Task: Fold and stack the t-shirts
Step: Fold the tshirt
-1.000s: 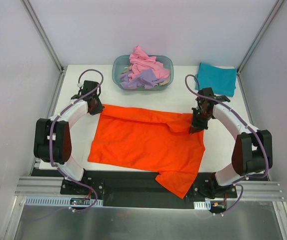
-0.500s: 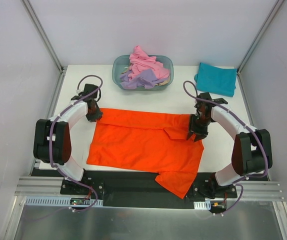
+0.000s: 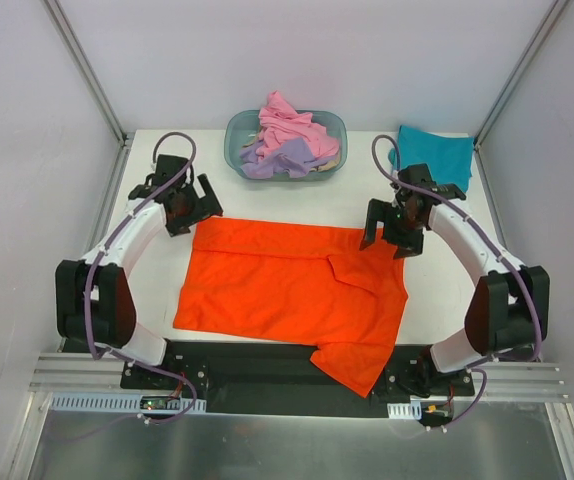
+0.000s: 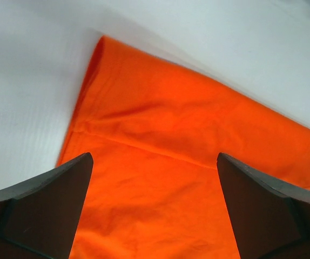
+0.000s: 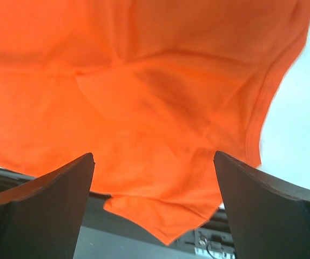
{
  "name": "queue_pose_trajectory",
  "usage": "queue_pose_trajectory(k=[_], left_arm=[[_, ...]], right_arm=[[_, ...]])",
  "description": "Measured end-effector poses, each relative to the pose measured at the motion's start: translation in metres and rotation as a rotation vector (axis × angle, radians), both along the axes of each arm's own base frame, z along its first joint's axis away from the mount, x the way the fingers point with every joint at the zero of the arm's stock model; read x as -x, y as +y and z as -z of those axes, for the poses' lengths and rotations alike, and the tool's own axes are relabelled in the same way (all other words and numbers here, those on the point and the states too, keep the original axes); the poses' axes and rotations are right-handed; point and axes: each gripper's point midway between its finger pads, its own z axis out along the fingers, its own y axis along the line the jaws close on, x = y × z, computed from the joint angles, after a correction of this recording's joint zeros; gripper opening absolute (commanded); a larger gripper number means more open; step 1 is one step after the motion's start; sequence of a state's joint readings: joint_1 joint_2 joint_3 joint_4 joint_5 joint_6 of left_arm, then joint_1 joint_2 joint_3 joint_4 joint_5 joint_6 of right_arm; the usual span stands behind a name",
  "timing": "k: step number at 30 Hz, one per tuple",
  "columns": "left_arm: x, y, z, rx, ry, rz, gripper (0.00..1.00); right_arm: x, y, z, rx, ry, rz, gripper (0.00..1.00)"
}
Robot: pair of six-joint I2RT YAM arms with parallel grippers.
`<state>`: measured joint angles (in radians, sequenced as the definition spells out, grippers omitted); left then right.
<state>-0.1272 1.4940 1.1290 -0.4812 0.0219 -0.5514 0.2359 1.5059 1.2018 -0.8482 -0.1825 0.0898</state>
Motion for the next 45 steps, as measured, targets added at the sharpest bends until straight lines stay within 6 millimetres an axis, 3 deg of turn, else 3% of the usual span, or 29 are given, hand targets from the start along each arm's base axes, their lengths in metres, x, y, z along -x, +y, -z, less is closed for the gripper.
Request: queue_pose_trajectory(k=[4, 12, 15, 21, 28, 33, 38, 40, 42, 45], left_arm=[[-0.018, -0.020, 0.004, 0.085, 0.005, 0.050, 0.99], [-0.029, -0.028, 0.070, 0.120, 0.165, 0.045, 0.99], [-0.034, -0.026, 0.084, 0.130, 0.207, 0.023, 0.99], [-0.068, -0.018, 0.081, 0.171, 0.172, -0.011, 0.99], [-0.105, -0.014, 0.078, 0.208, 0.131, -0.030, 0.99], [-0.130, -0.014, 0.073, 0.216, 0.090, -0.025, 0.99], [-0.141, -0.005, 0.059, 0.213, 0.050, -0.029, 0.99], [-0.140, 0.001, 0.048, 0.192, 0.026, -0.035, 0.99], [-0.131, 0.005, 0.030, 0.183, -0.001, -0.041, 0.99], [-0.100, 0.010, -0.007, 0.164, -0.061, -0.053, 0.99]], right_arm=[[-0.023, 0.005, 0.013, -0.037, 0.005, 0.024, 0.97], [-0.065, -0.009, 0.071, 0.003, 0.114, 0.078, 0.97], [-0.087, -0.018, 0.087, 0.021, 0.136, 0.096, 0.97], [-0.124, -0.027, 0.087, 0.029, 0.133, 0.100, 0.97], [-0.198, -0.028, 0.083, -0.005, 0.035, 0.088, 0.97], [-0.237, -0.025, 0.078, -0.029, -0.062, 0.081, 0.97], [-0.247, -0.026, 0.070, -0.028, -0.123, 0.078, 0.97], [-0.236, -0.029, 0.060, -0.017, -0.135, 0.076, 0.97], [-0.222, -0.035, 0.041, 0.004, -0.162, 0.076, 0.97], [-0.194, -0.046, -0.011, 0.043, -0.262, 0.088, 0.97]])
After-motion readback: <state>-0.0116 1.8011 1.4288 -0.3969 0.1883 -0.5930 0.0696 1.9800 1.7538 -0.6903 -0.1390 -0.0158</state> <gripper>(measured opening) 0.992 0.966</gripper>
